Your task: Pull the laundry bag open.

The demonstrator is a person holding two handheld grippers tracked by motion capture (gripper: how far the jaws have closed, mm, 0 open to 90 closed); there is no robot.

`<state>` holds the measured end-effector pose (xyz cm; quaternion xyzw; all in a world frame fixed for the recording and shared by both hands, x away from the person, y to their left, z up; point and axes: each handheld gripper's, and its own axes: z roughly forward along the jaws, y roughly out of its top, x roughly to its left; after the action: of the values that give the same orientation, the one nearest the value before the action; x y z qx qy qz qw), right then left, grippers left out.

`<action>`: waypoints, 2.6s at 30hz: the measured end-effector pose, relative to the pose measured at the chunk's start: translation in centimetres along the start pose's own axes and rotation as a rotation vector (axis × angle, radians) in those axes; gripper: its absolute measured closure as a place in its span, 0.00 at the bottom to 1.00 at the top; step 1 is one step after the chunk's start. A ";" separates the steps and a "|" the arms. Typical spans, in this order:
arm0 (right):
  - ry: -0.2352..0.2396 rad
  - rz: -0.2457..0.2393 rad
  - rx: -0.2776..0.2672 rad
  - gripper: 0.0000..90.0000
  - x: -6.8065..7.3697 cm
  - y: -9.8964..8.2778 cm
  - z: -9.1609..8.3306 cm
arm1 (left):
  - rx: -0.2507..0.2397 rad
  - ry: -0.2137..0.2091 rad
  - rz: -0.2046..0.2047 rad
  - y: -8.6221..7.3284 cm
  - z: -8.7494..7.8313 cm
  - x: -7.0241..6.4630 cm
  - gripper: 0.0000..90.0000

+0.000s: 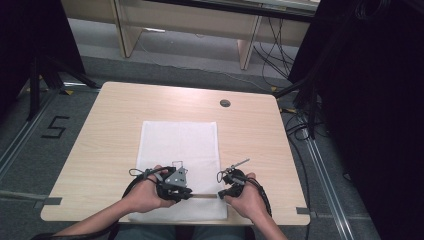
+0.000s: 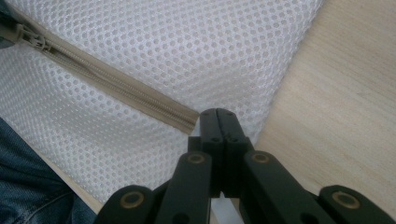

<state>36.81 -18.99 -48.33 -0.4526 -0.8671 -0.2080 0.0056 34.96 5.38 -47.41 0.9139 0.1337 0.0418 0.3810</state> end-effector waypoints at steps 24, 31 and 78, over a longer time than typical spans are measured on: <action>-0.003 0.001 0.003 1.00 0.0 0.0 0.0 | 0.022 0.001 -0.006 -0.5 -0.6 0.4 0.91; -0.012 0.001 0.001 1.00 0.1 0.0 -0.1 | 0.025 0.008 0.009 -0.6 -0.7 0.5 0.91; -0.004 0.001 -0.012 1.00 0.0 -0.1 0.1 | 0.013 0.001 -0.037 -1.6 -1.8 0.8 0.91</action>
<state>36.79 -18.99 -48.43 -0.4533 -0.8656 -0.2125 0.0014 35.03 7.89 -47.32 0.9137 0.1509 0.0345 0.3758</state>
